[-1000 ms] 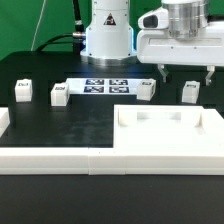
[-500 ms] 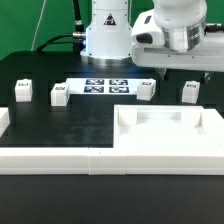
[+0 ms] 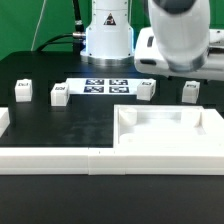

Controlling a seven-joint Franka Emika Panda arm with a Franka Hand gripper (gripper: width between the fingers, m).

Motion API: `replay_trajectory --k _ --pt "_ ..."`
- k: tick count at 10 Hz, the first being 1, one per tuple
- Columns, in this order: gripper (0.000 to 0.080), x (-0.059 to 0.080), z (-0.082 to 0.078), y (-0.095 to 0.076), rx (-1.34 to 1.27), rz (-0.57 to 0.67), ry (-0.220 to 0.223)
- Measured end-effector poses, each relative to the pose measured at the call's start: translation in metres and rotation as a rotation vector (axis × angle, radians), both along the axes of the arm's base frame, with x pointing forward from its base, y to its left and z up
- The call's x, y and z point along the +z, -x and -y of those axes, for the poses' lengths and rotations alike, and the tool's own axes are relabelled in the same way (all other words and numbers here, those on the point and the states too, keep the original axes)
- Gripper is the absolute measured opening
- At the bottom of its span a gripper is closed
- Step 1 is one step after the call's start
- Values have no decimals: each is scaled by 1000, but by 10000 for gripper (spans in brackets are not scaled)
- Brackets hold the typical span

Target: Assemble one leg

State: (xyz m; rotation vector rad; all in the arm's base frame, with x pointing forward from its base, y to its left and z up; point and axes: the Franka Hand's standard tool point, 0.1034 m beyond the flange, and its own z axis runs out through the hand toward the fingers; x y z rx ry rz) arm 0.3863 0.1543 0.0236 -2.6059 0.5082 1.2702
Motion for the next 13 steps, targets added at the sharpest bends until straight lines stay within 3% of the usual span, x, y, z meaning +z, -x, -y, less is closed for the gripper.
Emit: replay_trajectory --k 3,7,9,10,11,13 --pt "649 -14 -10 14 23 19 -1" --pt "649 -15 -14 17 30 16 4" --pt "387 -16 -14 17 31 17 3" --pt "387 -16 -14 17 31 17 3" --pt "287 -16 -14 17 31 17 3" --pt "287 -16 -14 17 31 17 3"
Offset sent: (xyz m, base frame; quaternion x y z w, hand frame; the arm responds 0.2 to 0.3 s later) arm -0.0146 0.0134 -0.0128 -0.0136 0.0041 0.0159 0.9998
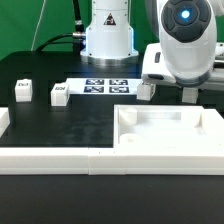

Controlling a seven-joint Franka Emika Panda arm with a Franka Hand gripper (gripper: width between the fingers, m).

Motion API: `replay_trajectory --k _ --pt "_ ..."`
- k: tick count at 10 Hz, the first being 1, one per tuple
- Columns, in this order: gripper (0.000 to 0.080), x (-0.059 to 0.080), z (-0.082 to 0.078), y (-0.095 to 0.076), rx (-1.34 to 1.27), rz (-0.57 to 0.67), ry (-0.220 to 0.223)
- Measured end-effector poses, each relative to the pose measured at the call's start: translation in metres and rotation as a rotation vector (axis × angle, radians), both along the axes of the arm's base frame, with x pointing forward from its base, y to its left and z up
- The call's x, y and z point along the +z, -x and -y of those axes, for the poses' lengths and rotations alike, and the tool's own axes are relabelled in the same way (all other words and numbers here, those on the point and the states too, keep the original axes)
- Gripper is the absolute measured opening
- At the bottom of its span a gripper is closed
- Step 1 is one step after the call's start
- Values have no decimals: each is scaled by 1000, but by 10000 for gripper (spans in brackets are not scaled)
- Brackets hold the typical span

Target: Assemble one leg

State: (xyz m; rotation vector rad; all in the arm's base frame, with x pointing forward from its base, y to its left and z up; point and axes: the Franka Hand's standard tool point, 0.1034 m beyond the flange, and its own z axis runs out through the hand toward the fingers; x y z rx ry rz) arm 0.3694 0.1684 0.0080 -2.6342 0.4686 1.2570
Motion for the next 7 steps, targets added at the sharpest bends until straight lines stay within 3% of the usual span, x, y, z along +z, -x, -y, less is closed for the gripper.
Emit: replay_trajectory --k 4,7 --pt "287 1 1 0 4 0 1" --pt "287 33 2 -13 11 7 4"
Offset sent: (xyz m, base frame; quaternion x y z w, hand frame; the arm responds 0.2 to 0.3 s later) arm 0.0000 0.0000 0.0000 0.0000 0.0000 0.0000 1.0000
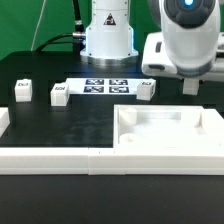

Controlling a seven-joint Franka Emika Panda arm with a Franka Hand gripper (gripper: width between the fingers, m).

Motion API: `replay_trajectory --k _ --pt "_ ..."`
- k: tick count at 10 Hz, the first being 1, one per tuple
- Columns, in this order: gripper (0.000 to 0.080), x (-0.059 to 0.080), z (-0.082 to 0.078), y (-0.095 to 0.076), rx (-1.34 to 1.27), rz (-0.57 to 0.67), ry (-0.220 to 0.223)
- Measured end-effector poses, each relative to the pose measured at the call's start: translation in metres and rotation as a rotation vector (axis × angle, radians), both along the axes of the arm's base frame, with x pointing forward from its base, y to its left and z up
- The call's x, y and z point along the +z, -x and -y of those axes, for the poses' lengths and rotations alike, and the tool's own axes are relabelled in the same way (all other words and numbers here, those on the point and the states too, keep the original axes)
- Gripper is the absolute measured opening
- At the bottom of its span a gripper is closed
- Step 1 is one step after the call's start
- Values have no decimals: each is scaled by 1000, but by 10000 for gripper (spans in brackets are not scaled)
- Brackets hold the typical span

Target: Assemble one leg

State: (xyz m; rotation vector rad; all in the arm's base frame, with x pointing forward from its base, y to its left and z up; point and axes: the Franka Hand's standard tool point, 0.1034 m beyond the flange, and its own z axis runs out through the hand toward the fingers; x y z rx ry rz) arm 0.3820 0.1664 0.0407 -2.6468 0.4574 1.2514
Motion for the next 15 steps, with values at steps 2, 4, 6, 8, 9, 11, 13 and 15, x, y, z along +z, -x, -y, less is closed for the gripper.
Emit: replay_trajectory --k 2,4,6,8,9,11,13,15 --pt "287 24 1 -11 5 27 -3" --pt "288 36 1 -16 8 38 -8" --pt "288 34 0 -17 6 64 -2" --pt "288 30 -1 -28 -6 171 20" --pt "288 30 6 -41 22 274 32" --pt "288 46 10 -61 24 375 37" --pt "288 56 15 -80 40 541 73" --pt "288 63 15 -88 57 722 118"
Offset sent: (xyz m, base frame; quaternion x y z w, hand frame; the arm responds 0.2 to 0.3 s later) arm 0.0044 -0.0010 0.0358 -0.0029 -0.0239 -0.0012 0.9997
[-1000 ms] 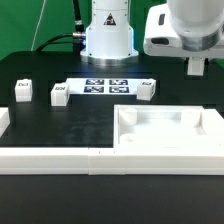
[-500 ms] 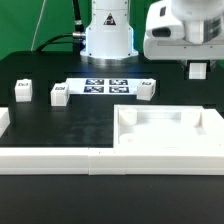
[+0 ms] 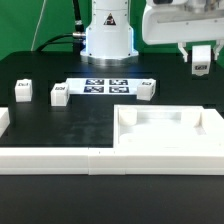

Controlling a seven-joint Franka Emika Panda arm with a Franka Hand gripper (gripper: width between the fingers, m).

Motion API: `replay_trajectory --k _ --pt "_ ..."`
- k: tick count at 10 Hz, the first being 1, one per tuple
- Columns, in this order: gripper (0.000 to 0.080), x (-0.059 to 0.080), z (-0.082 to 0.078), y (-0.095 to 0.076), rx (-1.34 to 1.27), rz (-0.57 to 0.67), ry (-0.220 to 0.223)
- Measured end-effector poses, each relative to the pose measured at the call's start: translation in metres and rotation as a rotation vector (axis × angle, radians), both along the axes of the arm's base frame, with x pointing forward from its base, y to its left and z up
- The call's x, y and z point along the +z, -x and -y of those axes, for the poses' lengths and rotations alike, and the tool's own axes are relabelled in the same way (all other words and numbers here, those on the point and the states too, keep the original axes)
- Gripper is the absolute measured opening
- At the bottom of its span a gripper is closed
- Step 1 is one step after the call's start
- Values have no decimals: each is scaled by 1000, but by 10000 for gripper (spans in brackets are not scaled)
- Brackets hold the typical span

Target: Assemble one leg

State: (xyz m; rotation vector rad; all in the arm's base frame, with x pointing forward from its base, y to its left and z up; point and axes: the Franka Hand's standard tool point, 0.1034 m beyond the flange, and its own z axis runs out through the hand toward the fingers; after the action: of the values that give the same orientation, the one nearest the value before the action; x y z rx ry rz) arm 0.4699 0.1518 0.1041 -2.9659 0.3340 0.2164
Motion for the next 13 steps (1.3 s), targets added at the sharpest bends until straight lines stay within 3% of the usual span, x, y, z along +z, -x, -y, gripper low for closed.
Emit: replay_trajectory --k 4,6,9,13 --pt "288 -3 -14 2 -13 317 10" --pt "288 -3 4 -12 61 443 37" --pt "288 0 26 -27 170 466 69" --pt "288 2 25 -33 203 480 71"
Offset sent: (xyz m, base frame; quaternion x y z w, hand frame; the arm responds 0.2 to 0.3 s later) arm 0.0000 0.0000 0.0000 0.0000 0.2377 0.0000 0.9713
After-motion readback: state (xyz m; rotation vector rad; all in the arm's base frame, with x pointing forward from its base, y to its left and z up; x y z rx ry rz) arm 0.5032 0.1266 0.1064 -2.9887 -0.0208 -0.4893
